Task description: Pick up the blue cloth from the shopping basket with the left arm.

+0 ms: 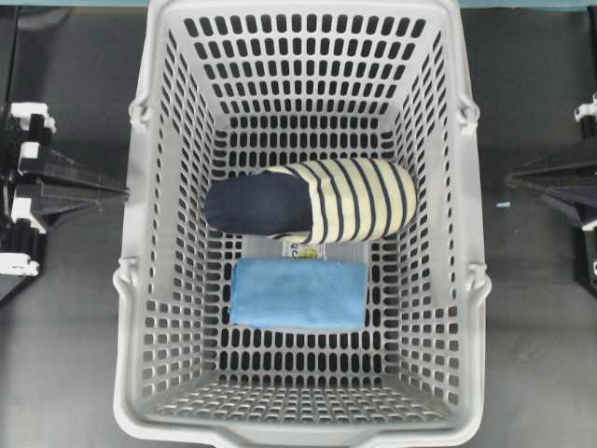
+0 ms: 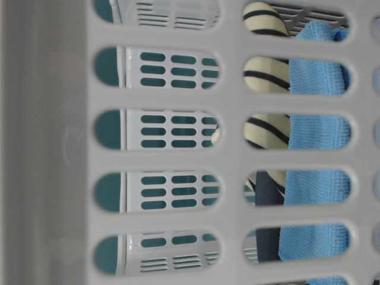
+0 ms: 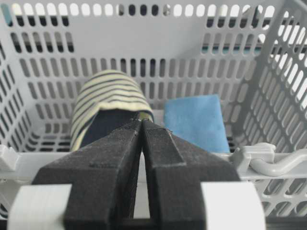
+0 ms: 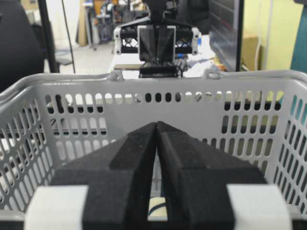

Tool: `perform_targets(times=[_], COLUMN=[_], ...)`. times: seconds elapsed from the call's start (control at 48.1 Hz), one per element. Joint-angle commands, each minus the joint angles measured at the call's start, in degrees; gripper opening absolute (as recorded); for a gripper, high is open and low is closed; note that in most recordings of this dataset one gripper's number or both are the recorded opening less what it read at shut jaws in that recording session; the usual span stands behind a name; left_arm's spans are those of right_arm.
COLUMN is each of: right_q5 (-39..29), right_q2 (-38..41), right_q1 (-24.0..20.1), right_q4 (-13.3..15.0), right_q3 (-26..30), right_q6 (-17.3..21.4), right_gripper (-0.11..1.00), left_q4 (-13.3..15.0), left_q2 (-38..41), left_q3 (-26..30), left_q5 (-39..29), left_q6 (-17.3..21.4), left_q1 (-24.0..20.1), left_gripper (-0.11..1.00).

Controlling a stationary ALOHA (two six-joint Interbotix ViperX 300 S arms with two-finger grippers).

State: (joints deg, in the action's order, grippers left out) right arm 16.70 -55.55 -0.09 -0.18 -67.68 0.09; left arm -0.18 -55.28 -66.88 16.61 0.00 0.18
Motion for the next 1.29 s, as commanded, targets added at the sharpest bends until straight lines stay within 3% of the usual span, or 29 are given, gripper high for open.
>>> perform_targets(times=[0.0,0.083,0.395,0.645,0.895,0.978,1.103,1.227,1.269], right_q5=[0.35,-0.35,-3.34,-13.18,-14.68,-14.68,-13.18,-10.37,-10.28], right_q2=[0.53,0.35,-0.26,-0.09,-0.18,-0.26,-0.18,-0.26,-0.18], right_q1=[0.00,0.00,0.00,0.00,0.00,0.00,-0.70,-1.23,-1.23], right_q4=[-0.09,-0.53,-0.53,-0.53,-0.53,-0.53,-0.53,-0.53,-0.53], right_q3=[1.14,1.14,2.90,6.42,6.68,6.77,6.77,6.77,6.77], right_q6=[0.35,0.70,5.63,5.80,5.89,5.89,6.15,6.06,6.06], right_gripper=[0.01,0.01,0.00,0.00,0.02,0.15,0.48,0.79,0.82], left_q4=[-2.29,-2.29,-2.29,-2.29,-2.37,-2.37,-2.37,-2.37,-2.37], left_q2=[0.35,1.14,9.40,21.01,33.49,37.09,42.10,46.67,48.25], left_q3=[3.69,6.33,22.76,34.45,45.00,48.16,52.47,56.07,57.39], left_q5=[-2.99,-8.09,-33.22,-42.98,-52.56,-55.72,-59.24,-61.96,-62.67], left_q6=[-1.58,-2.46,-2.81,-2.20,-2.46,-2.46,-2.55,-3.08,-3.16], left_q1=[1.49,2.11,4.39,5.27,5.71,6.06,6.33,6.50,6.77], left_gripper=[0.06,0.00,0.00,0.00,0.00,0.00,0.05,0.37,0.50])
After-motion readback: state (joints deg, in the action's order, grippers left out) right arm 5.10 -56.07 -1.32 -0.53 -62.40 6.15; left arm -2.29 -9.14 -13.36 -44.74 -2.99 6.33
